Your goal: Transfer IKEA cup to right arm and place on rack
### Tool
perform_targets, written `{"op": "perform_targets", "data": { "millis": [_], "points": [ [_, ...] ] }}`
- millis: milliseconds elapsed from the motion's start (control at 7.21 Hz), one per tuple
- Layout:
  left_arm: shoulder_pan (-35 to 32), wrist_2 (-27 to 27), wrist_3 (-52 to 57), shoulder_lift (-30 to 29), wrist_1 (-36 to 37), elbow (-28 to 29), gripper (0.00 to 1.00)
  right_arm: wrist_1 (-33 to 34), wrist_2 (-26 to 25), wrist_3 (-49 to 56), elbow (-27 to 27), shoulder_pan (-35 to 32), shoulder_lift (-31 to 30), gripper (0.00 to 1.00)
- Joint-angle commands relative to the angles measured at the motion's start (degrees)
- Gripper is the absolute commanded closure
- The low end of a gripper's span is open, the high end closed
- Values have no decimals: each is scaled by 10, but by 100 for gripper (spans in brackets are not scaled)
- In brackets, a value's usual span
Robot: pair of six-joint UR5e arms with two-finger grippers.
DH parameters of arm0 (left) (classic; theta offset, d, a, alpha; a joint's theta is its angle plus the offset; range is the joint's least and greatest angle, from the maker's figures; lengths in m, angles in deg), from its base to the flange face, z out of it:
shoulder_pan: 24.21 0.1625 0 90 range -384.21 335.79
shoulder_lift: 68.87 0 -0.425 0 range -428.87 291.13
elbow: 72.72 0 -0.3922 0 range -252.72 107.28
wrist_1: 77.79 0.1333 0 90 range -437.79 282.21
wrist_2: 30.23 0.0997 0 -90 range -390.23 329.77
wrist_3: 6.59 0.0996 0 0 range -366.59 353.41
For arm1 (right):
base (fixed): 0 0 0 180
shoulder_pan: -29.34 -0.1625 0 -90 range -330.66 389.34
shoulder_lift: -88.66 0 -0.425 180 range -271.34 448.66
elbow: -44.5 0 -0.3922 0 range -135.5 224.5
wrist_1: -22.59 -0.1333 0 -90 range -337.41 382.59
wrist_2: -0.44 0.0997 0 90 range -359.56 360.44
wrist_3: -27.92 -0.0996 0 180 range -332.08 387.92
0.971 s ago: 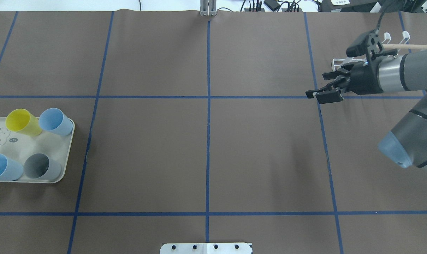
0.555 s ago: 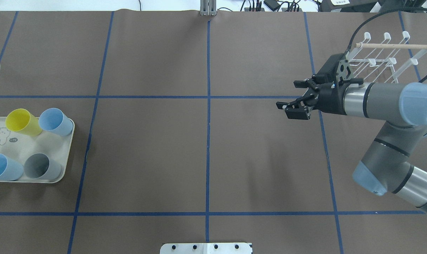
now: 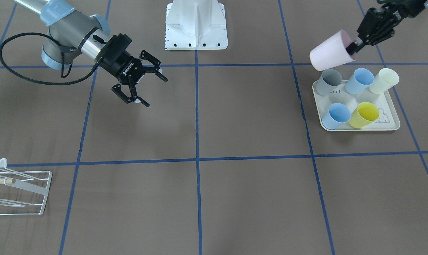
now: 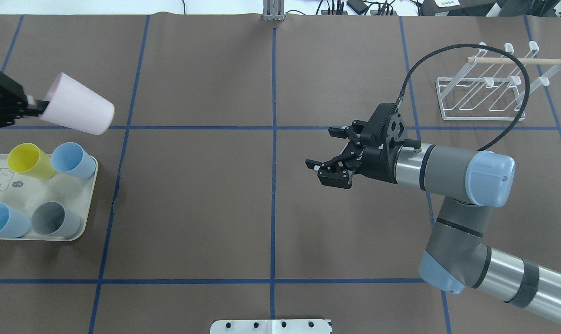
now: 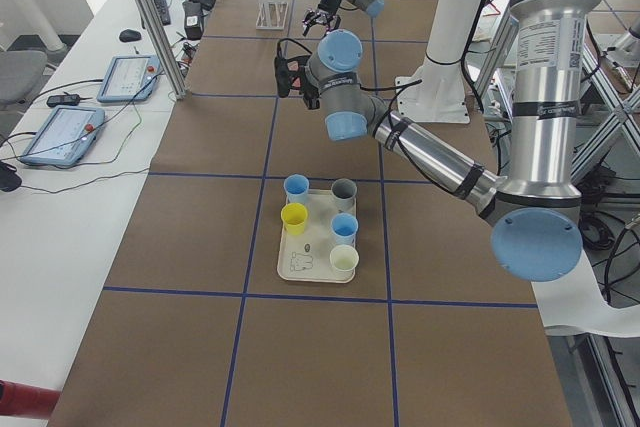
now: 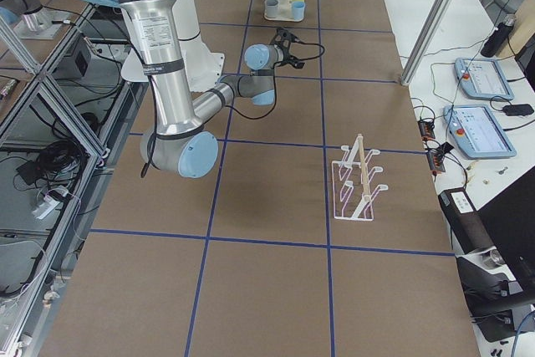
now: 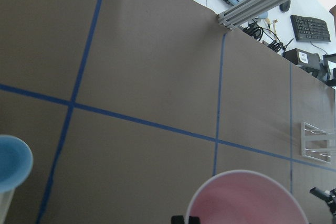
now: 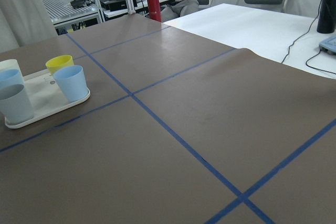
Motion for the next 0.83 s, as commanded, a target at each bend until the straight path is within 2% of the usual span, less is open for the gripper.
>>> {"op": "perform_targets", "data": {
  "millis": [0, 277, 416, 693],
  "points": [
    [117, 123, -158, -63, -13, 1, 100, -24, -18, 67, 4, 23, 9, 5],
    [213, 224, -198, -116, -14, 13, 100, -134, -18, 86, 50, 50, 32, 2],
    [243, 260, -198, -143, -14, 28, 100, -155, -17, 86, 52, 62, 51, 1],
    [252, 259, -173, -156, -19, 41, 100, -158, -4, 87, 52, 71, 48, 1]
  ]
}}
